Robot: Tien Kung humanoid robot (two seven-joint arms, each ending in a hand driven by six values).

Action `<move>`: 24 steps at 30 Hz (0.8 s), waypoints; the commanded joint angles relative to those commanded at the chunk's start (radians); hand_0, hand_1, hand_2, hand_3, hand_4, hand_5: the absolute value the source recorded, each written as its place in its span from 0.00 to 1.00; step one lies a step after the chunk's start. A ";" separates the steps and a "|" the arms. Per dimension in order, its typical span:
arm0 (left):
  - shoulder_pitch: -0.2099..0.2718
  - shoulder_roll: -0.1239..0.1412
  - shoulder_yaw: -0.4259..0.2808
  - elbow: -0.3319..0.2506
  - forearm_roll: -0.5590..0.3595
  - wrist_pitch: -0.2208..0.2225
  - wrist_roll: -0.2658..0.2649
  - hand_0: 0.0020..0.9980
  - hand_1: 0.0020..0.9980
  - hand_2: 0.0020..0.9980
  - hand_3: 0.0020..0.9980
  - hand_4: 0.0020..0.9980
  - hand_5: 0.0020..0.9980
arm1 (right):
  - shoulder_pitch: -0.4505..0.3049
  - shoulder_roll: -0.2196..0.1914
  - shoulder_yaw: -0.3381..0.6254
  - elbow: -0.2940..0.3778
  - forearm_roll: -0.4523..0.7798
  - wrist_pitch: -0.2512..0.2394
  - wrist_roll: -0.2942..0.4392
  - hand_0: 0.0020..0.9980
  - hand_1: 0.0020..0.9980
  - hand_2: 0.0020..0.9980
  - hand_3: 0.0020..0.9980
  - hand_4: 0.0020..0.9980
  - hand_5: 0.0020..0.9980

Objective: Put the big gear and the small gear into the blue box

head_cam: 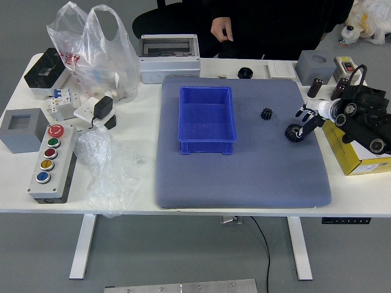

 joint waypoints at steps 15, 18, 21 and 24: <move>-0.004 0.001 0.006 0.000 0.000 0.000 0.000 0.90 0.89 0.90 0.88 0.68 0.36 | -0.002 0.026 -0.011 -0.025 0.008 -0.025 0.003 0.72 0.69 0.79 0.84 0.81 0.15; -0.005 0.000 0.006 0.000 0.000 0.000 0.000 0.90 0.89 0.90 0.88 0.68 0.36 | -0.002 0.029 -0.011 -0.027 0.007 -0.032 0.004 0.70 0.67 0.77 0.83 0.80 0.15; -0.006 0.000 0.006 0.000 0.000 0.000 0.000 0.90 0.89 0.90 0.88 0.68 0.36 | -0.004 0.032 -0.012 -0.029 0.006 -0.037 0.003 0.70 0.67 0.77 0.83 0.80 0.15; -0.008 -0.002 0.006 0.000 0.000 0.000 -0.001 0.90 0.89 0.90 0.88 0.68 0.36 | -0.008 0.035 -0.011 -0.031 0.006 -0.041 0.003 0.67 0.64 0.76 0.81 0.80 0.14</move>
